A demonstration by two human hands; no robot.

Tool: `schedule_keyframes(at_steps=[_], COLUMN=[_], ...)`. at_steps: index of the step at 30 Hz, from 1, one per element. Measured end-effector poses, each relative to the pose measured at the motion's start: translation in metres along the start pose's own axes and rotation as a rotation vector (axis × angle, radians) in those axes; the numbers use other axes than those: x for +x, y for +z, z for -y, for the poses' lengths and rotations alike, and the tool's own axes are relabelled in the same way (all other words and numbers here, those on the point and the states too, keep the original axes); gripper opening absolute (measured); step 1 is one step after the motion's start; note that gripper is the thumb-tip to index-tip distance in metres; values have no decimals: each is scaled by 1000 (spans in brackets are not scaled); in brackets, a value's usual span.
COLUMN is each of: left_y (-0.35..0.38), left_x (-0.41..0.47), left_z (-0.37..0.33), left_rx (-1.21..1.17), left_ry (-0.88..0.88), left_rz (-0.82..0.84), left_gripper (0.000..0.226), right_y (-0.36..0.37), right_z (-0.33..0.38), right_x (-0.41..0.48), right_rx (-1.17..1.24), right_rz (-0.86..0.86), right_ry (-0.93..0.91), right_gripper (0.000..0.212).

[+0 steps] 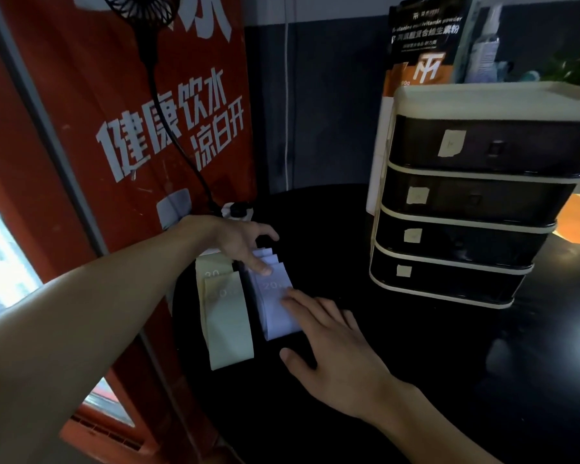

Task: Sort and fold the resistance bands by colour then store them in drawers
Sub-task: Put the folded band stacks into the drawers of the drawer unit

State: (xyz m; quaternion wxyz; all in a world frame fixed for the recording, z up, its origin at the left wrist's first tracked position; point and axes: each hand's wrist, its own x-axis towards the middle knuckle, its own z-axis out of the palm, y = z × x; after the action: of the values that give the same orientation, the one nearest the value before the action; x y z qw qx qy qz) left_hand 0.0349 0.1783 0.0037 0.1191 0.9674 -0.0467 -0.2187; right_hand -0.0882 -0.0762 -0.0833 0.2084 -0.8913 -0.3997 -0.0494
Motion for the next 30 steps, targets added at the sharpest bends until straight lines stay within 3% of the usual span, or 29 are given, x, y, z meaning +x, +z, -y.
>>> schedule_keyframes(at_steps=[15, 19, 26, 30], left_y=[-3, -15, -2, 15], left_x=[-22, -59, -102, -109], left_z=[-17, -48, -99, -127], left_rx=[-159, -199, -259, -457], left_ry=[141, 259, 500, 591], left_rz=[-95, -190, -417, -489], left_gripper=[77, 81, 78, 78], right_y=[1, -1, -31, -70], right_z=[-2, -3, -9, -34], right_x=[-1, 0, -20, -44], right_rx=[72, 247, 564, 903], right_rz=[-56, -135, -436, -380], right_ry=[8, 52, 220, 372], right_gripper=[58, 56, 62, 80])
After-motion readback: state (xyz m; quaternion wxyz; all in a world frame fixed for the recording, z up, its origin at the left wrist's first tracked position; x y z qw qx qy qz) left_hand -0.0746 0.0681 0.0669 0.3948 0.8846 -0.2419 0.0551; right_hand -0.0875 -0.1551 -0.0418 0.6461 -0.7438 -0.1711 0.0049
